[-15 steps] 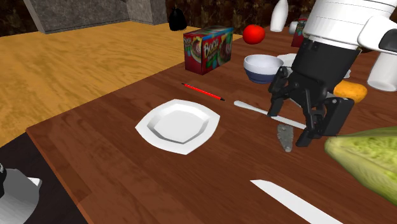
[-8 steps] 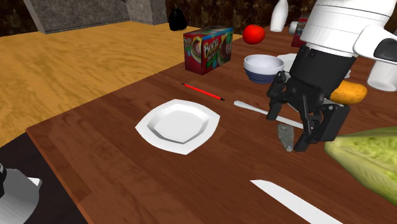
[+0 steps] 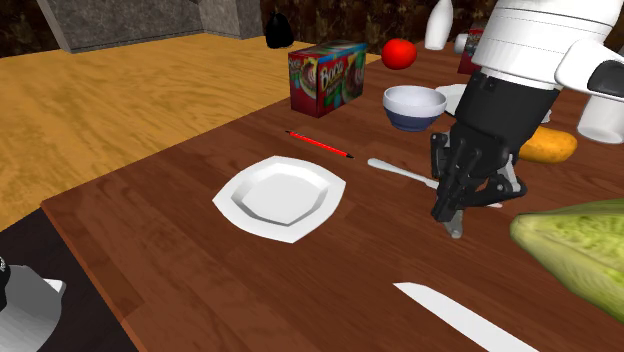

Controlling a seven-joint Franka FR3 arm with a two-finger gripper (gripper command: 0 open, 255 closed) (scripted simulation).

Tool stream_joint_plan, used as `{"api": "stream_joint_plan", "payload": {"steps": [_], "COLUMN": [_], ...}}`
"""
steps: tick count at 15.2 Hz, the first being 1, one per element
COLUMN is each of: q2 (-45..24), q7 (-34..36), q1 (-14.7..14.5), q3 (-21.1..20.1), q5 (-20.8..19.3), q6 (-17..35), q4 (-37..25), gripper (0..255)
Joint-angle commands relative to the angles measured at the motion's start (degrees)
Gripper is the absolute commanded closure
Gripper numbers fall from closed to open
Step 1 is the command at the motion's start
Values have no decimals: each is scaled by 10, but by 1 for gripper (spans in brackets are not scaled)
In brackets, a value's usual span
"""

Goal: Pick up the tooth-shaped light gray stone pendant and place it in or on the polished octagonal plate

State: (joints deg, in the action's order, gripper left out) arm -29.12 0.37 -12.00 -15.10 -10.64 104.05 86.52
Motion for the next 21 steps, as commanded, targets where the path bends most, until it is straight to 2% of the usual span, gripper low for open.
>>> {"api": "stream_joint_plan", "payload": {"steps": [1,3,4,7,10,17,21], "q2": [0,0,0,-6,2,-29,-31], "q7": [0,0,0,-232,-449,-439,-438], "q1": [0,0,0,14,43,40,39], "q3": [0,0,0,-44,-95,-86,-85], "q5": [0,0,0,-53,-81,-98,-100], "q6": [0,0,0,95,196,233,236], "q4": [0,0,0,25,75,84,84], "gripper": [255,255,0,0,0,0,0]}}
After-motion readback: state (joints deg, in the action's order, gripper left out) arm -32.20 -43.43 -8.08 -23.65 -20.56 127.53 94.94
